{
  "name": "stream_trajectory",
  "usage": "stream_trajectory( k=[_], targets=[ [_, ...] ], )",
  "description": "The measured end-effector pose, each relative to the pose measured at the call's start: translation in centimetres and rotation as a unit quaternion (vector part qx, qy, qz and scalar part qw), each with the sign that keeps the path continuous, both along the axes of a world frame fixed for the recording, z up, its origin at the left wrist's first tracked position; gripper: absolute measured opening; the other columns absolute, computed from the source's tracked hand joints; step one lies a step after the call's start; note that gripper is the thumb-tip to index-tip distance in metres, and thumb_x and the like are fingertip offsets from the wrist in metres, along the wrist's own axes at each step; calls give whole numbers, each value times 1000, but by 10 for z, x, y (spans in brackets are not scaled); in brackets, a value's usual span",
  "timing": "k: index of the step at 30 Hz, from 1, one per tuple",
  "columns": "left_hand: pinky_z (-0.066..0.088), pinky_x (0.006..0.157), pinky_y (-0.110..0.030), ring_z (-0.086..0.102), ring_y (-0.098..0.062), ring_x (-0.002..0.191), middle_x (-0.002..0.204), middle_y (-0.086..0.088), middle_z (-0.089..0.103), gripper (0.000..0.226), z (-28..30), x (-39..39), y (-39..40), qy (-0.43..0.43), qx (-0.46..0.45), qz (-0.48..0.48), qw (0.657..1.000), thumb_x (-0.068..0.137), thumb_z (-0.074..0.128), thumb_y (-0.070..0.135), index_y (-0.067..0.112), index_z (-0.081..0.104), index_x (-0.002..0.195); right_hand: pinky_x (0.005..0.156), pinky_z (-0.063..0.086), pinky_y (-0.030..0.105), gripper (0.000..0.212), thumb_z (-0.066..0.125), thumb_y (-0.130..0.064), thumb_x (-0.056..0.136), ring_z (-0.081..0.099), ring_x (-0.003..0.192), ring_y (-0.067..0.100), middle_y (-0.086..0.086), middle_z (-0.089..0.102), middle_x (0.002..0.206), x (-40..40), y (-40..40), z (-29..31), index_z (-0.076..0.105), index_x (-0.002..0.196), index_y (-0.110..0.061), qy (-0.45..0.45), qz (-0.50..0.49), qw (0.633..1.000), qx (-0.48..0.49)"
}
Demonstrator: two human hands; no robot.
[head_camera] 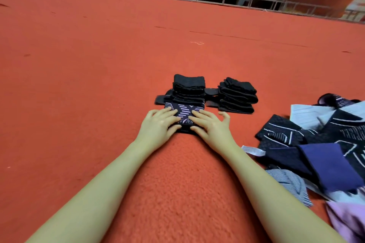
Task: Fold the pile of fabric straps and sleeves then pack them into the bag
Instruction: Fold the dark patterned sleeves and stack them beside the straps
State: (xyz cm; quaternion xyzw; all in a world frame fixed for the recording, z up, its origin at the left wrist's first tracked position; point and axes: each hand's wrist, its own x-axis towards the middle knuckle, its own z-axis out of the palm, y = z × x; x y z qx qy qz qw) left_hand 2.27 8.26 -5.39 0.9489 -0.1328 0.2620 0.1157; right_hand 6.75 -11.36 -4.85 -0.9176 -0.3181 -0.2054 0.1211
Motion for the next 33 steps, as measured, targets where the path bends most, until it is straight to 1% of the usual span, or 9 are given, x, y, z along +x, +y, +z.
stream_trajectory(
  k=[3, 6, 9, 12, 16, 23, 27, 30, 33],
  targets=[
    [44, 94, -39, 60, -22, 117, 122, -2, 66, 38, 2, -9, -8, 42, 10, 31, 999, 87, 46, 42, 18, 72, 101, 108, 2, 41, 44, 38, -45, 100, 19, 143, 6, -19, 24, 155, -10, -1, 5, 35, 144, -41, 79, -33, 993, -80],
    [19, 112, -37, 28, -16, 142, 151, 4, 38, 41, 16, -21, -17, 105, 30, 67, 992, 97, 46, 41, 24, 53, 133, 109, 7, 44, 52, 39, -42, 100, 18, 142, 12, -15, 14, 158, -25, -6, 13, 22, 149, -40, 112, -35, 989, -93],
    [11, 113, -34, 18, -15, 144, 156, 2, 26, 50, 28, -38, -27, 102, 51, 83, 990, 98, 43, 41, 26, 37, 145, 106, 12, 37, 60, 44, -38, 98, 23, 138, 16, -13, 15, 158, -47, -21, 15, 15, 151, -38, 122, -33, 990, -66],
    [10, 112, -32, 18, -16, 144, 156, 2, 25, 51, 36, -64, -48, 100, 31, 66, 992, 98, 43, 39, 26, 35, 146, 91, 16, 27, 50, 45, -32, 98, 37, 127, 16, -9, 36, 148, -72, -42, 15, 33, 146, -32, 82, -17, 996, 15],
    [8, 110, -30, 16, -13, 144, 156, 5, 25, 48, 37, -93, -91, 116, 23, 30, 993, 99, 41, 39, 26, 36, 145, 79, 18, 26, 38, 40, -31, 90, 49, 99, 12, -5, 64, 110, -107, -77, 18, 66, 116, -21, -17, -22, 995, 99],
    [14, 101, -30, 28, -16, 135, 147, 5, 40, 42, 20, -129, -170, 151, -55, -60, 985, 97, 42, 39, 25, 48, 137, 77, 24, 32, 36, 40, -25, 82, 45, 94, 15, -1, 67, 101, -149, -149, 3, 68, 102, -14, -78, -161, 975, 131],
    [17, 97, -28, 31, -15, 131, 145, 9, 41, 43, 10, -133, -203, 176, -82, -60, 979, 100, 42, 37, 24, 42, 140, 79, 29, 36, 45, 38, -32, 85, 55, 95, 25, 5, 66, 110, -160, -164, -14, 67, 111, -11, -43, -244, 962, 114],
    [19, 98, -31, 32, -17, 129, 144, 7, 41, 49, 2, -134, -212, 191, -77, -35, 978, 99, 40, 40, 25, 33, 146, 80, 38, 40, 51, 36, -36, 85, 59, 87, 32, 10, 63, 103, -160, -163, -19, 65, 116, -8, -24, -269, 959, 90],
    [19, 99, -33, 31, -18, 128, 144, 8, 39, 53, -3, -134, -212, 190, -80, -30, 978, 100, 39, 42, 26, 26, 149, 80, 26, 37, 47, 35, -36, 84, 55, 87, 33, 11, 58, 98, -158, -163, -19, 66, 109, -11, -21, -253, 962, 99]
  ],
)
